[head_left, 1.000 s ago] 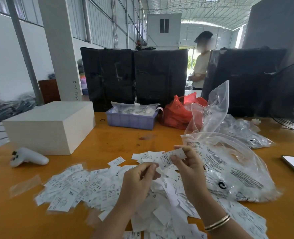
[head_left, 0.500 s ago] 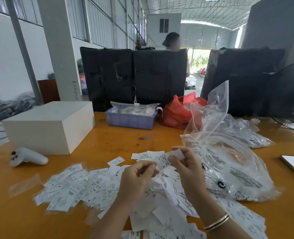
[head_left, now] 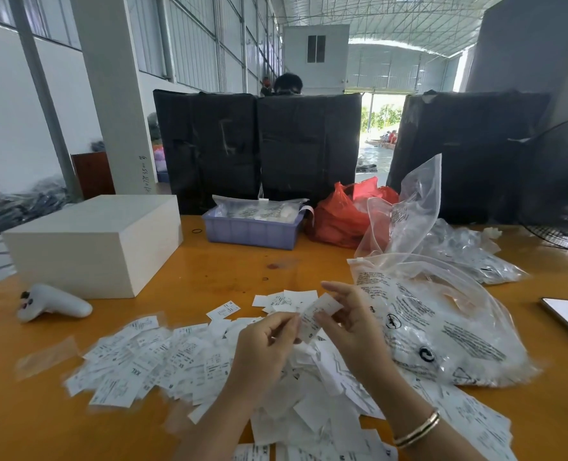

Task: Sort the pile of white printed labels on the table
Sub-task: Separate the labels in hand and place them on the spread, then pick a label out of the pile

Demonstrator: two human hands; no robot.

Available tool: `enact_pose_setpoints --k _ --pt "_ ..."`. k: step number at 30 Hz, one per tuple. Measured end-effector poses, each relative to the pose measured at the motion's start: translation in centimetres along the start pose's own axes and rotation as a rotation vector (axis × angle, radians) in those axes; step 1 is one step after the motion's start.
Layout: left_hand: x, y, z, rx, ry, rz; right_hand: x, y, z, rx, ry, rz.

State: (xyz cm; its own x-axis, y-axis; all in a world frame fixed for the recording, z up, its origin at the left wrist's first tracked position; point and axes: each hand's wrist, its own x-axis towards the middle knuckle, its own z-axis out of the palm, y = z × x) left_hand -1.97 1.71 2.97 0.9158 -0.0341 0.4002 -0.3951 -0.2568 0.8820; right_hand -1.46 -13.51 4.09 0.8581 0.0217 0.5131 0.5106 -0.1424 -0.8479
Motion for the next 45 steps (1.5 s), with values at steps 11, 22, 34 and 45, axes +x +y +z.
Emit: enact_pose_setpoints --k 11,22,34,45 --pt "0.3 0.3 -0.1 -0.013 0.082 -0.082 -0.6 0.5 0.9 -0.257 0.032 -0.118" --pt "1.3 -0.2 -4.1 0.11 0.353 -0.184 0.4 -0.4 -0.9 -0.283 0.208 -0.065" --pt "1.6 -3.3 -9.0 1.029 0.383 -0.439 4.1 1.1 -13.8 -0.966 0.368 0.373" --pt "1.1 -1.6 -3.0 0.922 0.176 0.23 4.0 4.0 -14.7 -1.289 0.147 0.498"
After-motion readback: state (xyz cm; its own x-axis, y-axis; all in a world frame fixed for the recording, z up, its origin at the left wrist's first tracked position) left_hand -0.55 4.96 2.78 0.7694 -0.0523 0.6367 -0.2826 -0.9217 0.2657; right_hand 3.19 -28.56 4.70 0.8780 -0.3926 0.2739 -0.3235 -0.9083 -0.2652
